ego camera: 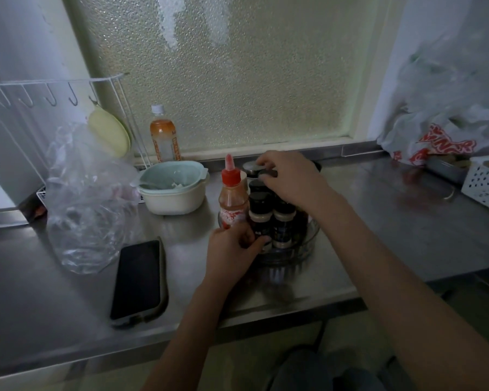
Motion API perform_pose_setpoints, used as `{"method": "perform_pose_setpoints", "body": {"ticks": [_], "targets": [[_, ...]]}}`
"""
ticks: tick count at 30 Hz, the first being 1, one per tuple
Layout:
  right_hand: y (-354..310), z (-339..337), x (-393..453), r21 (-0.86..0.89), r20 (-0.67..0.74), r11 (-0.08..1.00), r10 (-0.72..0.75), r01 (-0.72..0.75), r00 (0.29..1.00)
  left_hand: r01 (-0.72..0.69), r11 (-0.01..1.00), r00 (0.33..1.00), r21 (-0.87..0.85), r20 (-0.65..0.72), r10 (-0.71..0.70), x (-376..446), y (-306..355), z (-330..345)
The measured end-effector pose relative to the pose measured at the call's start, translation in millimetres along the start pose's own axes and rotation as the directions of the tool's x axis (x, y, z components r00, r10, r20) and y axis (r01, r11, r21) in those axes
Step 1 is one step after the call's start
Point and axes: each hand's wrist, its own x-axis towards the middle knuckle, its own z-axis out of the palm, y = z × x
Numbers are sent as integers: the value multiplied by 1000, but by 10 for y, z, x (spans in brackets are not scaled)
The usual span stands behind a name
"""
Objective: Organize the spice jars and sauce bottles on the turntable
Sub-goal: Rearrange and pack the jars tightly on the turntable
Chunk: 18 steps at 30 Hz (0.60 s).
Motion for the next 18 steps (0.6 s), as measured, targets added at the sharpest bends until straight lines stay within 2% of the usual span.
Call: {"method": "perform_pose_setpoints", "body": {"ticks": [2, 3, 7, 10, 13, 16, 18], "targets": [[-78, -44, 208, -176, 275, 984, 35, 15, 961, 0, 1000, 1000, -10, 9, 0, 6, -7, -1], [-119, -68, 277, -210, 362, 977, 50, 29, 931, 2, 1000, 1000, -18, 12, -2, 8, -18, -2], [-189, -166, 379, -243, 512, 970, 106, 25, 852, 12, 999, 1000, -39, 12, -12, 2, -59, 4], [-151, -172, 381, -305, 533, 951, 122, 55, 838, -2, 999, 1000, -49, -9, 2, -14, -52, 7], [-105, -144, 352, -263, 464, 962, 52, 81, 884, -3, 998, 1000, -69, -31, 1, -13, -38, 0], [-105, -104, 306, -211, 345, 975, 3, 74, 938, -32, 999, 999, -12, -26, 31, -8, -20, -7], [-103, -66, 303, -242, 342, 966, 0, 88, 940, -46, 998, 999, 41, -6, 46, -14, -3, -13]]}}
